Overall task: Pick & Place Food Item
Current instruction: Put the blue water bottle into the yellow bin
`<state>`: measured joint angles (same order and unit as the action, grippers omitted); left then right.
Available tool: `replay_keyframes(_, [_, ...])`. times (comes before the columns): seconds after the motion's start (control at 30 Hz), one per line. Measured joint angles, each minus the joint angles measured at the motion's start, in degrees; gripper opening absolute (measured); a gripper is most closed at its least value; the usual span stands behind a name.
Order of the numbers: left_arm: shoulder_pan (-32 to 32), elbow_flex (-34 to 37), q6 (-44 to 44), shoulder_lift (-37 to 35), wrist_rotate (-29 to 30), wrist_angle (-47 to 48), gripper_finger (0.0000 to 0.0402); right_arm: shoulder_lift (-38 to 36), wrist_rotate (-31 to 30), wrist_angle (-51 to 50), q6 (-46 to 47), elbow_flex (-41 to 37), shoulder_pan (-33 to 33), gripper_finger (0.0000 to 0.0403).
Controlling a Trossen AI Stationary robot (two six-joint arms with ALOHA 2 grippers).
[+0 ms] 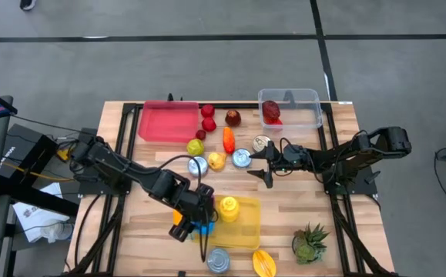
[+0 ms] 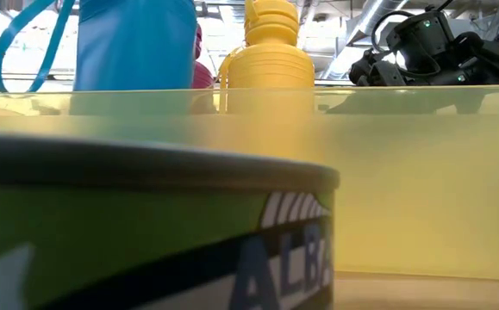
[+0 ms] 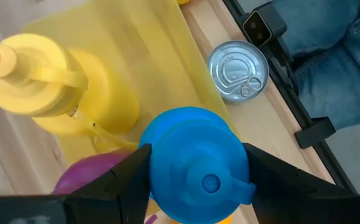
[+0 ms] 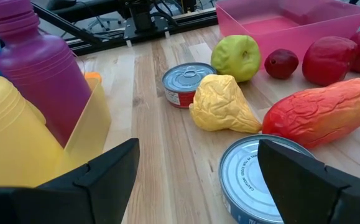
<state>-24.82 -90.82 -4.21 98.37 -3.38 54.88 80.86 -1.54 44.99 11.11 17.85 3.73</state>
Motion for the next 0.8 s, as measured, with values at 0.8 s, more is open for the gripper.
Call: replay_keyframes(0.8, [0.1, 5.7, 0.0, -0.2, -1.6, -4.4, 0.0239, 0.0, 0.0, 0.0, -0.6, 0.0, 0.0, 0.0315])
